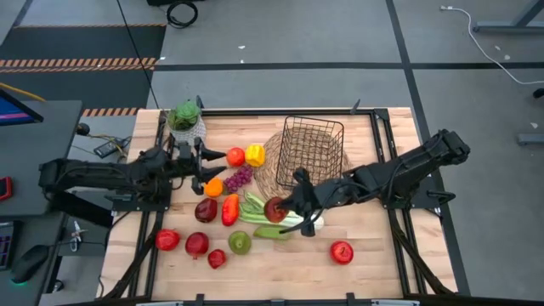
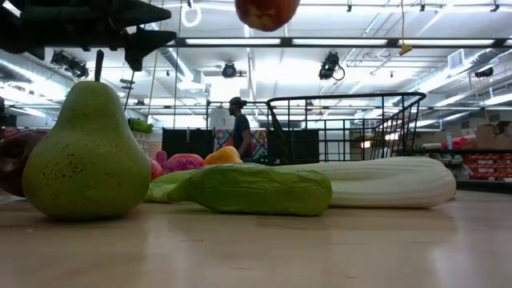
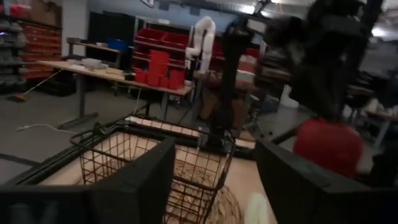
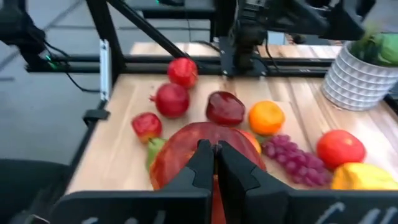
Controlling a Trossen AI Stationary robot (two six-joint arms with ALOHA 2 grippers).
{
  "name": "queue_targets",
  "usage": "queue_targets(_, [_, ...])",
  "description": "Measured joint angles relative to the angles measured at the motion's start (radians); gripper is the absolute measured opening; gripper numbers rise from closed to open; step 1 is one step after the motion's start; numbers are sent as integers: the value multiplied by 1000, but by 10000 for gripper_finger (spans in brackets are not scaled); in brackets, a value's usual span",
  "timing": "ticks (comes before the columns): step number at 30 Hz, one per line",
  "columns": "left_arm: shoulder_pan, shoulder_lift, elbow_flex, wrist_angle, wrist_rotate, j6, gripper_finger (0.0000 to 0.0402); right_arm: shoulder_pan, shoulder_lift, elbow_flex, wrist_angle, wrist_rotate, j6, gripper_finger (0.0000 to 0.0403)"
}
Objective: Build produce basket
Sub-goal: Put the apple into the wire basket
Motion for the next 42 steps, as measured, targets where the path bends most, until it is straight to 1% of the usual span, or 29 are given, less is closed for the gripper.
queue_targets(3, [-35,35,4,7,1,54,271,-15,-8,0,-25,17,-13,13])
queue_targets(7, [-94,91,41,0,0,131,314,-42,-26,0,-37,45,-15,14])
queue_targets(10, [-136,150,78,-16,-2,182,338,-62,-37,0,-37,47,-15,14])
queue_targets(12, [-160,193,107,-22,-28,200,348,-71,-39,0,-34,49,-15,14])
queue_targets(17, [-198,307,190,-46,-96,213,353,-85,-30,0,-32,56,-26,14])
queue_targets(21, [-218,399,256,-48,-116,219,353,-87,-26,0,-31,79,-31,14])
queue_targets(29, [-255,567,376,-54,-140,234,353,-86,-26,1,-16,79,-40,14])
queue_targets(35, [-266,626,427,-52,-140,234,353,-84,-26,1,-9,78,-41,14])
queue_targets(42, [-262,653,430,-54,-140,204,353,-84,-26,1,0,77,-57,14])
